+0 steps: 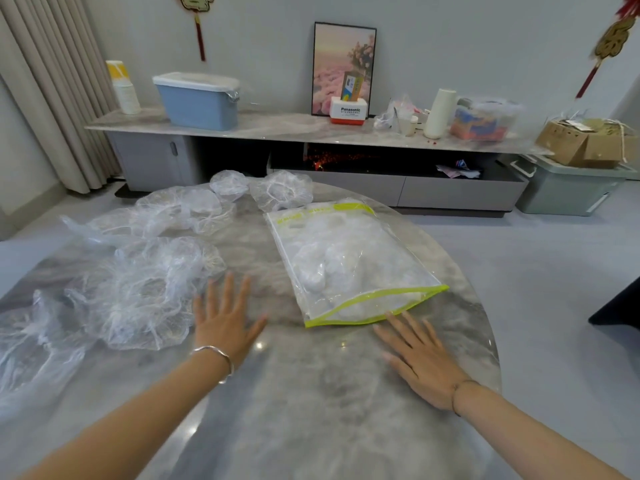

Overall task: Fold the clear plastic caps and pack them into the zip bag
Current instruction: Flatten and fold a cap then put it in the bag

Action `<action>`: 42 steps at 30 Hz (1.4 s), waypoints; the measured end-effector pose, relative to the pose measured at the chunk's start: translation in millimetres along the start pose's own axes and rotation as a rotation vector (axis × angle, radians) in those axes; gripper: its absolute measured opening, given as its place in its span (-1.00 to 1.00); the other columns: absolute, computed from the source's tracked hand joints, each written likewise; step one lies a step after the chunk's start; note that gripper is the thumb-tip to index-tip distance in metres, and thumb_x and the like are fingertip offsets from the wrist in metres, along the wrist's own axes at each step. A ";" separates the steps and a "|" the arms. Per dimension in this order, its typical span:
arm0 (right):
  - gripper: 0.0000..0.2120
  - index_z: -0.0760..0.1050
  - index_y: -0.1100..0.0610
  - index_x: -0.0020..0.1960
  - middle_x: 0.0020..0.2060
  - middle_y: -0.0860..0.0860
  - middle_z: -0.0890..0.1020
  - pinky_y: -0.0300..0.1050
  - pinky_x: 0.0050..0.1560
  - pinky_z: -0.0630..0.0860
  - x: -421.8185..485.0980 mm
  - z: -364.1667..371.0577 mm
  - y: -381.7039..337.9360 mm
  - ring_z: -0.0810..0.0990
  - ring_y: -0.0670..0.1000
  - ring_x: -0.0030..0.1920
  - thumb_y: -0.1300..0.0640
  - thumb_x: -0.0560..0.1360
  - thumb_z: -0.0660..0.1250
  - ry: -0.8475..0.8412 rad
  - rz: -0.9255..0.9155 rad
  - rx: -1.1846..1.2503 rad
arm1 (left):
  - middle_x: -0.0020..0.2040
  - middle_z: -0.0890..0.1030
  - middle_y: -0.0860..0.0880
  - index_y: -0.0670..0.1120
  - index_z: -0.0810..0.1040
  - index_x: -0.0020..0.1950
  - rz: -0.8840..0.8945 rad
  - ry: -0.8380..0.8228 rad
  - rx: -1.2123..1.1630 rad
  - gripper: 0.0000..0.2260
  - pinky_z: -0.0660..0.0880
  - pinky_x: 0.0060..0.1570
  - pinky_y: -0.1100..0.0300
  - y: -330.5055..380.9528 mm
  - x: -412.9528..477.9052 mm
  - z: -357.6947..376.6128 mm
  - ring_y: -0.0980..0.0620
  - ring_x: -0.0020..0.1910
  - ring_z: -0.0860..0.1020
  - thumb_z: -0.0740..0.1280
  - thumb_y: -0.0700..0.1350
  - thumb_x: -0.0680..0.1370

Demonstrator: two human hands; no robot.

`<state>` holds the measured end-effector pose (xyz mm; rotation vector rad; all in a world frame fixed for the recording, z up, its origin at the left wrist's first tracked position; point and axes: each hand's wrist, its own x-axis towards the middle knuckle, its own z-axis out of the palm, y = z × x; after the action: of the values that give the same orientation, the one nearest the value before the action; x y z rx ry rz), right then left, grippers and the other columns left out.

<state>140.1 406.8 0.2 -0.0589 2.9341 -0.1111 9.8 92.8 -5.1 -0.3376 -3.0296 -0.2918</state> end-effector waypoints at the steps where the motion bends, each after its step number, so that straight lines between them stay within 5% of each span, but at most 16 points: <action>1: -0.14 -0.32 -0.29 0.43 0.43 -0.22 -0.39 -0.13 0.34 -0.53 -8.5 0.2 -6.7 -0.44 -0.09 0.45 -0.44 0.16 -0.72 -0.007 -0.022 -0.002 | 0.51 -0.30 -0.04 0.06 -0.32 0.49 -0.124 -0.044 0.060 -0.26 -0.23 0.43 -0.13 -18.2 -1.5 -3.7 -0.19 0.50 -0.22 -0.20 0.43 0.47; 5: 0.00 -0.14 -0.24 0.51 0.43 -0.25 -0.32 -0.24 0.29 -0.55 -34.6 -14.0 -50.5 -0.40 -0.14 0.45 -0.47 0.15 -0.69 -0.035 -0.138 0.007 | 0.55 -0.16 -0.11 -0.01 -0.17 0.55 -0.327 -0.279 0.098 -0.30 -0.15 0.45 -0.14 -67.3 -26.8 -15.4 -0.19 0.51 -0.14 -0.09 0.34 0.54; 10: -0.16 -0.02 -0.21 0.51 0.43 -0.30 -0.24 -0.28 0.31 -0.51 -50.6 -36.6 -110.4 -0.33 -0.25 0.43 -0.40 0.30 -0.49 -0.002 -0.253 0.061 | 0.56 -0.11 -0.05 0.09 -0.11 0.54 -0.118 -0.363 0.066 -0.37 -0.13 0.45 -0.07 -51.6 -72.3 -24.0 -0.12 0.52 -0.06 -0.04 0.32 0.56; 13: -0.18 0.03 -0.18 0.51 0.47 -0.28 -0.14 -0.34 0.31 -0.48 -56.8 -36.4 -134.6 -0.24 -0.23 0.46 -0.40 0.32 -0.38 -0.005 -0.281 0.108 | 0.54 0.03 -0.01 0.09 -0.04 0.53 0.071 -0.415 0.134 -0.22 -0.02 0.43 0.01 -22.2 -105.5 -37.9 -0.07 0.49 0.07 -0.20 0.42 0.38; 15: -0.21 0.01 -0.16 0.52 0.50 -0.24 -0.12 -0.34 0.32 -0.45 -58.7 -28.8 -144.5 -0.22 -0.20 0.49 -0.46 0.37 -0.28 -0.006 -0.298 0.115 | 0.46 0.24 0.01 0.06 0.08 0.51 0.229 -0.391 0.143 -0.16 0.09 0.36 0.07 -8.6 -123.2 -51.0 -0.04 0.41 0.20 -0.21 0.40 0.30; 17: -0.31 -0.03 -0.15 0.52 0.50 -0.23 -0.13 -0.24 0.42 -0.36 -59.5 -21.1 -153.1 -0.25 -0.19 0.48 -0.35 0.44 -0.13 0.007 -0.324 0.107 | 0.33 0.39 0.04 0.02 0.24 0.44 0.389 -0.266 0.106 -0.35 0.19 0.30 0.10 -6.5 -137.8 -58.7 -0.04 0.32 0.32 0.12 0.31 0.43; 19: -0.37 -0.05 -0.15 0.53 0.48 -0.25 -0.19 -0.15 0.46 -0.35 -59.7 -15.2 -160.6 -0.33 -0.21 0.45 -0.13 0.51 0.09 0.024 -0.376 0.086 | 0.10 0.53 0.07 0.01 0.45 0.24 0.500 -0.116 0.071 -0.38 0.42 0.12 0.13 -13.3 -147.5 -61.8 0.00 0.11 0.49 0.44 0.21 0.24; 21: -0.34 -0.01 -0.15 0.52 0.48 -0.23 -0.21 -0.13 0.44 -0.40 -58.2 -9.6 -166.2 -0.38 -0.18 0.45 0.05 0.50 0.18 0.059 -0.434 0.041 | -0.01 0.55 0.13 0.04 0.45 0.13 0.550 -0.005 0.027 -0.37 0.52 0.01 0.19 -23.8 -151.8 -55.0 0.07 0.00 0.54 0.43 0.21 0.12; 23: -0.38 0.07 -0.14 0.50 0.51 -0.17 -0.15 -0.06 0.44 -0.40 -54.8 -3.4 -167.3 -0.35 -0.13 0.47 0.09 0.49 0.17 0.120 -0.469 0.039 | 0.06 0.57 0.11 0.03 0.40 0.19 0.562 -0.003 0.015 -0.47 0.51 0.13 0.07 -34.8 -152.4 -54.1 0.02 0.08 0.57 0.25 0.23 0.29; 26: -0.44 0.14 -0.14 0.49 0.51 -0.18 -0.14 -0.01 0.46 -0.34 -47.7 0.6 -167.7 -0.33 -0.10 0.49 -0.04 0.48 -0.02 0.139 -0.425 0.083 | 0.30 0.48 0.08 -0.01 0.34 0.39 0.514 -0.071 0.077 -0.35 0.20 0.38 0.01 -45.6 -145.7 -58.3 -0.01 0.34 0.43 -0.06 0.36 0.48; 29: -0.29 0.05 -0.21 0.51 0.50 -0.20 -0.19 -0.04 0.44 -0.37 -42.2 2.8 -169.5 -0.36 -0.12 0.47 -0.27 0.36 -0.26 0.006 -0.341 0.093 | 0.50 0.17 0.07 0.00 -0.08 0.54 0.354 -0.282 0.087 -0.12 -0.16 0.48 0.10 -52.7 -143.1 -52.0 0.01 0.52 0.04 -0.03 0.49 0.38; 32: -0.26 0.00 -0.20 0.52 0.54 -0.15 -0.10 -0.03 0.43 -0.35 -34.8 6.5 -175.0 -0.23 -0.05 0.52 -0.36 0.37 -0.30 -0.105 -0.294 0.068 | 0.48 0.23 0.03 -0.05 -0.29 0.52 0.222 -0.244 0.075 -0.18 -0.10 0.48 0.09 -54.1 -139.3 -44.6 0.01 0.49 0.10 0.13 0.29 0.52; 35: -0.48 -0.05 -0.16 0.54 0.54 -0.13 -0.06 0.04 0.46 -0.30 -20.9 9.1 -186.5 -0.20 -0.04 0.53 -0.21 0.61 -0.10 -0.135 -0.252 0.064 | 0.41 0.35 0.02 -0.08 -0.40 0.48 0.135 -0.152 0.060 -0.16 0.01 0.48 0.12 -59.2 -130.7 -43.1 0.05 0.43 0.24 0.17 0.21 0.55; 37: -0.51 -0.06 -0.15 0.54 0.54 -0.13 -0.05 0.05 0.48 -0.29 -8.8 9.8 -196.3 -0.19 -0.03 0.53 -0.14 0.64 -0.06 -0.109 -0.247 0.063 | 0.39 0.38 0.03 -0.10 -0.33 0.51 0.062 -0.138 0.072 -0.22 0.04 0.46 0.14 -68.9 -120.0 -41.1 0.06 0.41 0.27 0.16 0.14 0.58; 42: -0.52 0.00 -0.15 0.53 0.54 -0.13 -0.05 0.05 0.47 -0.26 12.3 9.0 -210.8 -0.15 -0.01 0.53 -0.14 0.64 -0.06 -0.087 -0.223 0.125 | 0.19 0.56 -0.09 -0.08 0.40 0.36 -0.017 0.030 -0.100 -0.69 0.29 0.23 0.14 -86.5 -99.2 -53.9 -0.08 0.26 0.46 0.07 -0.09 0.65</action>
<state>136.6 195.5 5.6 -0.3623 2.8173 -0.3164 89.9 -21.5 22.2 -0.3120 -2.9959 -0.4461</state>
